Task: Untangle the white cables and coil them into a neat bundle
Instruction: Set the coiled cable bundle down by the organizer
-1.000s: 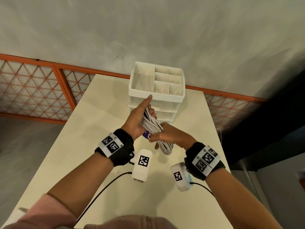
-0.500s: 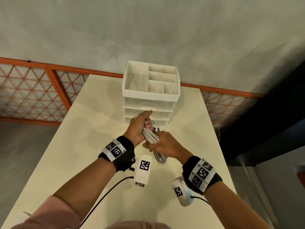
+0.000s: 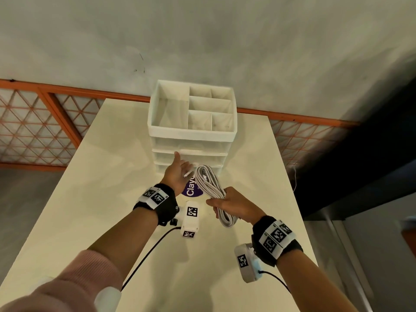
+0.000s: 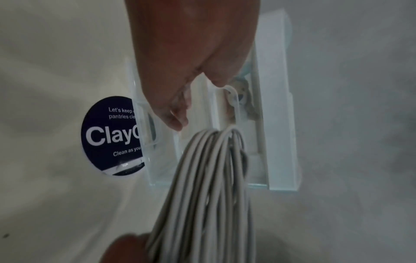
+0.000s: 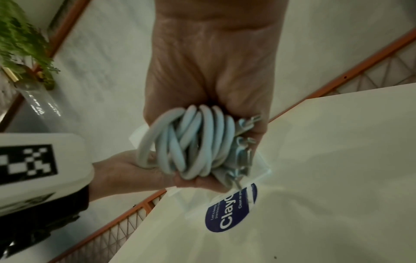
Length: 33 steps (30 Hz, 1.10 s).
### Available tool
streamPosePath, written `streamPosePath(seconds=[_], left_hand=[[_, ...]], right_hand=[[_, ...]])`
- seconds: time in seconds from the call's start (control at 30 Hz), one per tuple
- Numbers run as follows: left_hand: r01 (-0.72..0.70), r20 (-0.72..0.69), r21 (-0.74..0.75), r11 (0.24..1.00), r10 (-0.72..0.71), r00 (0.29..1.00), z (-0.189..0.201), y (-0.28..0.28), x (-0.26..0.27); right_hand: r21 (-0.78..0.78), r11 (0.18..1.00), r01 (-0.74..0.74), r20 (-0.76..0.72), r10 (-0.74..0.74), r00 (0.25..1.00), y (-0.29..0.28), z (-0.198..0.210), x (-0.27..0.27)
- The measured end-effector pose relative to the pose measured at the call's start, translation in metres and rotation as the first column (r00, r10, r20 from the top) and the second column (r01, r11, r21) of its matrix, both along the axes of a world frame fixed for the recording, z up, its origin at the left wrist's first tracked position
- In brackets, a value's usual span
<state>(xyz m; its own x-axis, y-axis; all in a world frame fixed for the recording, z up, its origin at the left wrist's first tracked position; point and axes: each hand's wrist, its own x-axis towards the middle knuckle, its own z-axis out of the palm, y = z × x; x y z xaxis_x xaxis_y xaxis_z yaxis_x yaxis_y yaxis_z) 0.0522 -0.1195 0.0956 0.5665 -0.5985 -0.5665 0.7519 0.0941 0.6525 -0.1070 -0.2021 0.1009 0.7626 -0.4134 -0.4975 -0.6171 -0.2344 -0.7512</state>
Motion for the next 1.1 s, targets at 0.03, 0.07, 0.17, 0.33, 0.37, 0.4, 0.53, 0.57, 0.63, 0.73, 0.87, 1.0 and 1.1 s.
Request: streamPosePath(seconds=[0.03,0.07,0.17,0.33,0.37,0.4,0.53,0.57,0.63,0.73,0.87,1.0,1.1], left_hand=[[-0.036,-0.014,0.014,0.999,0.036,0.999,-0.002,-0.003,0.003],[-0.059,-0.018,0.029,0.998,0.059,0.998,-0.005,-0.006,0.004],[-0.097,-0.005,0.035,0.995,0.097,0.995,-0.013,-0.012,0.005],[-0.115,-0.030,0.017,0.993,0.115,0.993,-0.028,-0.008,-0.001],[-0.116,-0.030,0.027,0.993,0.117,0.993,-0.031,-0.006,-0.004],[-0.119,-0.030,0.035,0.992,0.120,0.992,-0.033,-0.004,-0.007],[-0.112,-0.038,0.024,0.993,0.113,0.993,-0.037,0.010,-0.019],[-0.105,-0.039,0.023,0.994,0.106,0.994,-0.037,0.013,-0.021],[-0.098,-0.041,0.019,0.995,0.099,0.994,-0.038,0.020,-0.025],[-0.076,-0.027,0.021,0.997,0.077,0.997,-0.042,0.030,-0.029],[-0.075,-0.040,0.010,0.997,0.076,0.996,-0.040,0.039,-0.029],[-0.057,-0.051,-0.004,0.998,0.057,0.997,-0.039,0.039,-0.037],[-0.020,-0.048,-0.021,1.000,0.019,0.999,-0.040,0.037,-0.047]], right_hand=[[0.017,1.000,0.007,-0.002,-0.007,1.000,-0.002,-0.001,-0.001],[0.030,0.999,0.013,-0.001,-0.013,1.000,-0.003,-0.002,-0.002],[0.035,0.999,0.020,0.005,-0.021,1.000,-0.009,-0.003,-0.006],[0.073,0.997,0.013,0.064,-0.018,0.998,-0.018,0.001,-0.013],[0.075,0.997,0.004,0.081,-0.010,0.997,-0.018,0.003,-0.014],[0.068,0.998,-0.009,0.092,0.003,0.996,-0.018,0.005,-0.015],[0.021,0.993,-0.119,0.109,0.116,0.987,-0.017,0.020,-0.009],[0.013,0.989,-0.148,0.120,0.145,0.982,-0.017,0.025,-0.004],[-0.009,0.980,-0.197,0.134,0.196,0.971,-0.015,0.034,0.010],[-0.043,0.949,-0.313,0.078,0.316,0.946,-0.014,0.053,0.030],[-0.069,0.886,-0.459,0.054,0.463,0.885,-0.011,0.079,0.052],[-0.119,0.882,-0.456,0.061,0.465,0.883,-0.013,0.077,0.077],[-0.135,0.874,-0.466,0.000,0.470,0.883,-0.022,0.056,0.093]])
